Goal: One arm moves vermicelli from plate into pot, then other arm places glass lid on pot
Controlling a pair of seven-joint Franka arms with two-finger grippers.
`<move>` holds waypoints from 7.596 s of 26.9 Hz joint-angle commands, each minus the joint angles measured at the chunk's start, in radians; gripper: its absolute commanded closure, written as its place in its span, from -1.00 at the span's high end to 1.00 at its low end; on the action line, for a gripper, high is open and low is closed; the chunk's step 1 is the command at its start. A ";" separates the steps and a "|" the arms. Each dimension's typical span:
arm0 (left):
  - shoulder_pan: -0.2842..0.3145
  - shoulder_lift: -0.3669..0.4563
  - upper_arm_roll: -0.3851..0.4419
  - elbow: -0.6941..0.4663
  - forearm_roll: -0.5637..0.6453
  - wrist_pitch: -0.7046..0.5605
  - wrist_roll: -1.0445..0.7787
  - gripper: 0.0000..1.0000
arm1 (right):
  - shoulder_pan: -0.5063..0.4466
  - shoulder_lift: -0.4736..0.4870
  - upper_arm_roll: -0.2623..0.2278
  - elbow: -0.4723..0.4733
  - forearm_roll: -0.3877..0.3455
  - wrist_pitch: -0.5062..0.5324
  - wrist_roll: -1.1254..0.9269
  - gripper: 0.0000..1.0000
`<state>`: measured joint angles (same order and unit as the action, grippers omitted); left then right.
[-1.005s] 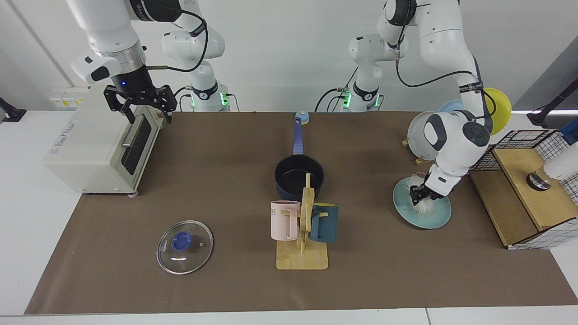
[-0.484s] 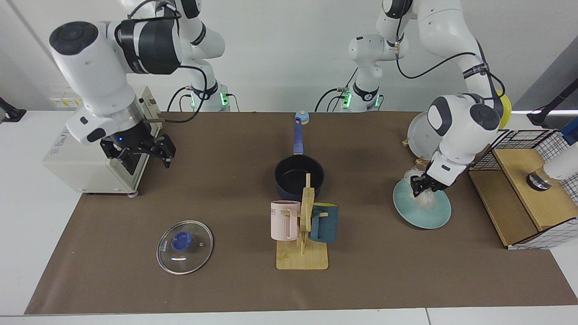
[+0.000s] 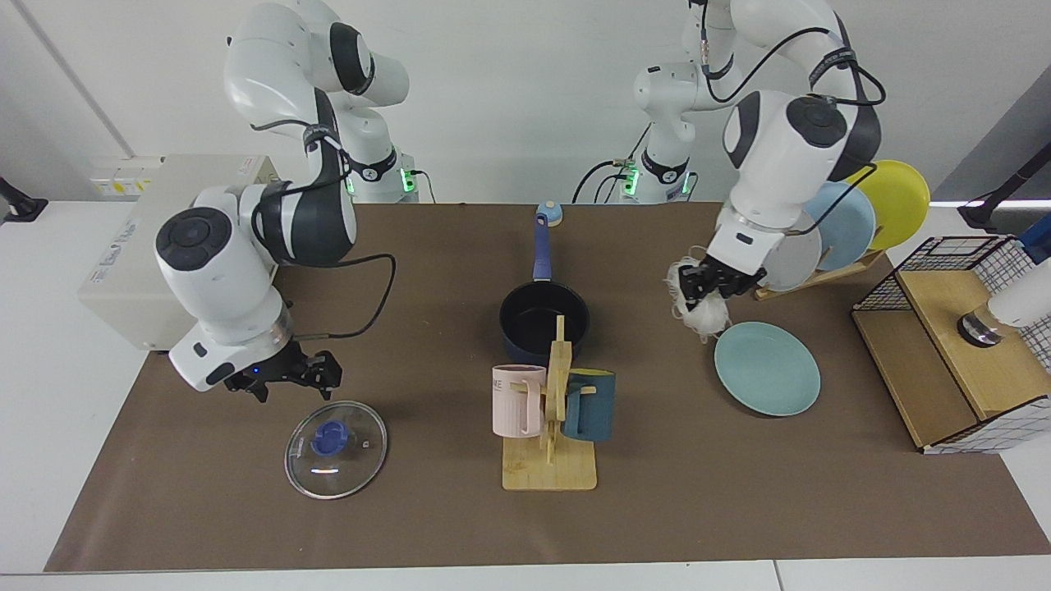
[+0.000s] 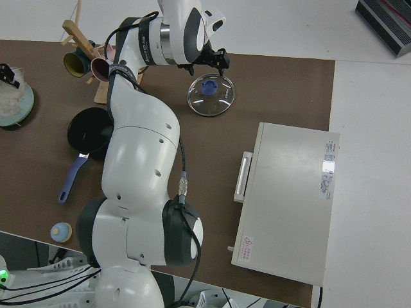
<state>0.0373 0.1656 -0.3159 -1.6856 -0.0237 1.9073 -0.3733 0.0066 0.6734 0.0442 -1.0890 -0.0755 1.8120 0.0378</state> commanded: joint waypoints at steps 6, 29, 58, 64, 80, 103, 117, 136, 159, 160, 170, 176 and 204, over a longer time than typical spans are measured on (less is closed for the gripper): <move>-0.020 0.012 -0.135 -0.029 -0.142 0.170 -0.105 -1.00 | -0.002 0.144 0.023 0.038 -0.069 0.142 0.020 0.98; -0.168 0.173 -0.147 -0.178 -0.130 0.432 -0.162 -0.89 | -0.002 0.156 0.029 -0.026 -0.055 0.205 0.016 0.95; -0.129 0.091 -0.019 0.000 -0.056 0.138 -0.108 1.00 | 0.004 0.000 0.031 -0.141 -0.049 0.158 0.017 -1.00; -0.129 0.057 0.086 0.029 -0.029 0.081 -0.058 1.00 | 0.016 -0.159 0.043 -0.271 -0.046 0.115 0.022 -1.00; -0.086 -0.124 0.302 0.040 0.005 -0.175 0.325 1.00 | 0.006 -0.440 0.173 -0.518 -0.035 -0.019 0.272 -1.00; -0.099 -0.244 0.339 -0.003 -0.007 -0.307 0.389 1.00 | 0.000 -0.209 0.677 -0.424 -0.323 0.029 0.925 -1.00; -0.091 -0.245 0.339 -0.003 -0.007 -0.310 0.387 1.00 | 0.039 -0.003 0.800 -0.224 -0.469 -0.039 1.025 -1.00; -0.088 -0.245 0.337 -0.003 -0.008 -0.307 0.384 1.00 | 0.039 0.014 0.806 -0.252 -0.494 -0.046 1.027 -1.00; -0.085 -0.245 0.345 0.001 0.004 -0.310 0.389 1.00 | 0.021 0.014 0.806 -0.282 -0.489 0.003 1.024 -1.00; -0.083 -0.245 0.347 0.001 0.004 -0.310 0.390 1.00 | 0.021 0.014 0.806 -0.282 -0.490 0.003 1.024 -1.00; -0.062 -0.242 0.345 0.006 0.005 -0.310 0.389 1.00 | 0.018 0.014 0.806 -0.281 -0.487 0.001 1.024 -0.58; -0.054 -0.242 0.347 0.007 0.005 -0.310 0.390 1.00 | 0.015 0.014 0.806 -0.279 -0.498 0.001 1.008 0.90; -0.016 -0.242 0.345 0.011 0.021 -0.327 0.390 1.00 | 0.006 -0.397 0.579 -0.259 -0.172 -0.204 0.687 0.98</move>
<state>0.0173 -0.0577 0.0292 -1.6608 -0.0224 1.5778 0.0172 0.0181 0.4235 0.7667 -1.3057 -0.3925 1.6268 0.8712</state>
